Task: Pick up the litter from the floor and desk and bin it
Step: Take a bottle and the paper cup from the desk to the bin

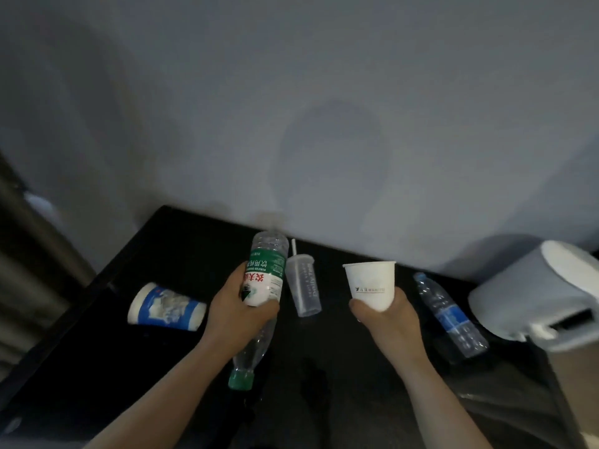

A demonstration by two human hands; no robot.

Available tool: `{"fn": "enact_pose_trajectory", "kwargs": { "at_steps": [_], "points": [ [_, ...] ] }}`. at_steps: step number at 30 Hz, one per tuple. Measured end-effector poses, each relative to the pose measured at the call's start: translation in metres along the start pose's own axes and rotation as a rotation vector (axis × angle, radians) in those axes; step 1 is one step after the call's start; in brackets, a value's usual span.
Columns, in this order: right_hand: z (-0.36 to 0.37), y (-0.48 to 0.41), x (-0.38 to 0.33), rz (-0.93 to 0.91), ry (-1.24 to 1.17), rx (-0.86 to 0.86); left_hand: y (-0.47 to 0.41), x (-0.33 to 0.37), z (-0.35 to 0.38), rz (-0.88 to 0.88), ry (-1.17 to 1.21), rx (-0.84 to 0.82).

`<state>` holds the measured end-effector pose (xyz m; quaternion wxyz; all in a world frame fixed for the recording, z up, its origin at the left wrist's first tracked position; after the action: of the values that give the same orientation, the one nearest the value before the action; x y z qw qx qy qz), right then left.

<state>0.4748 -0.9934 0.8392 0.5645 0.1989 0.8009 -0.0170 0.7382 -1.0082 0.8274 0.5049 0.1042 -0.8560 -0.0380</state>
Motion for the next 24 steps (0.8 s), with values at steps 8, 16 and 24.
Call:
{"fn": "enact_pose_trajectory", "kwargs": {
  "at_steps": [8,16,24],
  "points": [
    [-0.114,0.09,-0.009,0.003,-0.084,0.426,0.025,0.103,0.061,0.273,0.108,-0.338],
    [-0.248,0.214,0.008,-0.012,-0.11,0.813,0.122,0.202,0.171,0.512,0.149,-0.706],
    [-0.364,0.36,0.049,0.023,-0.155,1.169,0.289,0.278,0.279,0.735,0.185,-1.05]
  ]
}}
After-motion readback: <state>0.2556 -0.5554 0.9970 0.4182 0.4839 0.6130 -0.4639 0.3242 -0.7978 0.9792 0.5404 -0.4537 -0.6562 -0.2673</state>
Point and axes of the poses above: each hand's wrist, its own y-axis away from the middle knuckle, its own z-axis out of the palm, x = y × z, the point moved 7 cm from there along -y, towards the middle knuckle, and after that the axes turned 7 degrees about -y, right-handed, at the moved point
